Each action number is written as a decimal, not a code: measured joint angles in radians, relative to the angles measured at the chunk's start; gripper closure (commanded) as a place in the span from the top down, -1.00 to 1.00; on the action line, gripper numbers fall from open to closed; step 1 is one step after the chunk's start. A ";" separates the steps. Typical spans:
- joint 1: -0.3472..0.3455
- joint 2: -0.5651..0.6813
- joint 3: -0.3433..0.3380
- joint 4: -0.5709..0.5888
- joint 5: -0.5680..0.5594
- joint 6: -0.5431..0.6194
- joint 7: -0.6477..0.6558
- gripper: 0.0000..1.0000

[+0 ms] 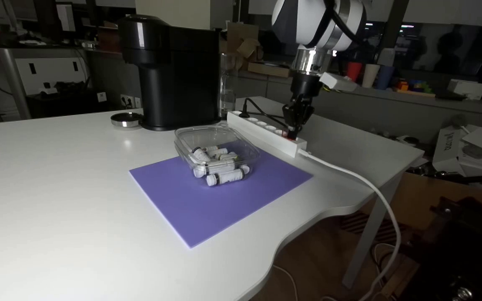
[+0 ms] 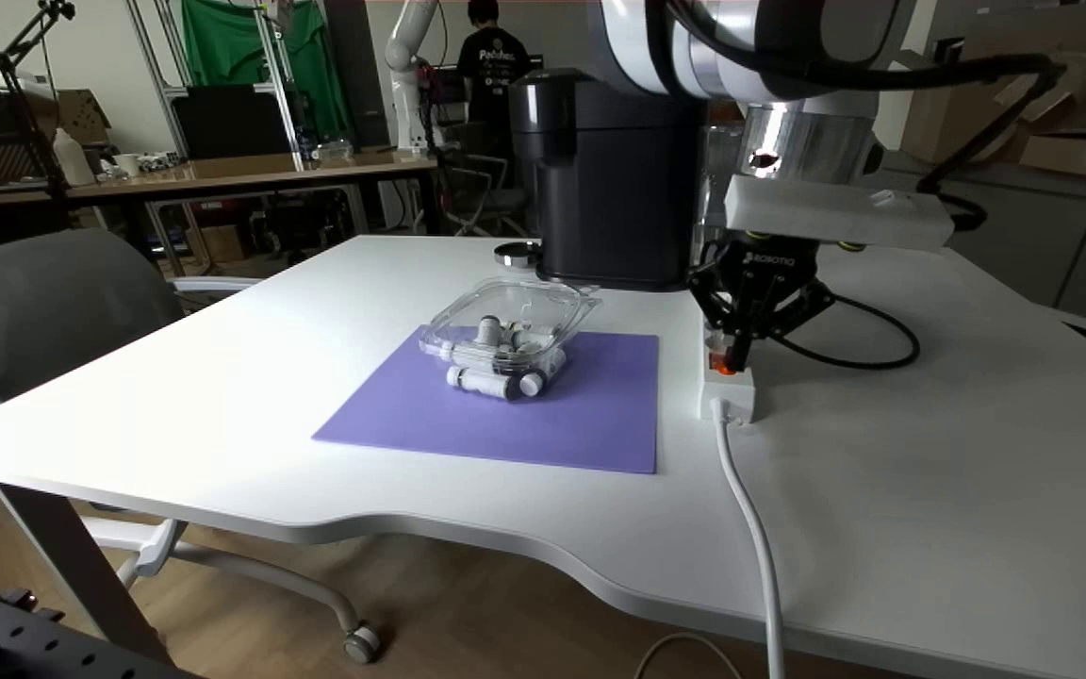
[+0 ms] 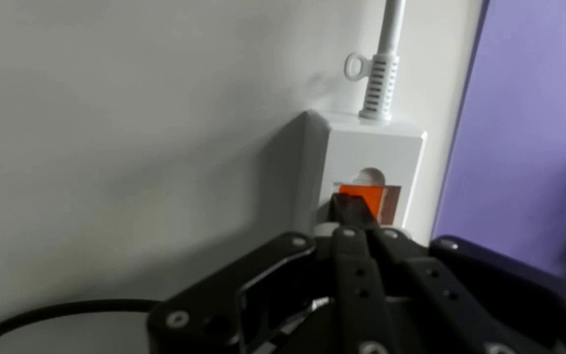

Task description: Turn on the switch of the extension cord

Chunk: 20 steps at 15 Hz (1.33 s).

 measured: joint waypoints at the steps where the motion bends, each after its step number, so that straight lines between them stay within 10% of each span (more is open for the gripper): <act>1: -0.008 0.008 0.003 0.018 0.016 -0.027 -0.014 -1.00; 10: -0.004 -0.001 -0.015 0.054 0.060 -0.086 -0.050 -1.00; 11: 0.002 -0.016 -0.025 0.050 0.059 -0.073 -0.048 -0.48; 20: 0.098 -0.196 -0.142 -0.028 0.009 -0.067 0.071 0.63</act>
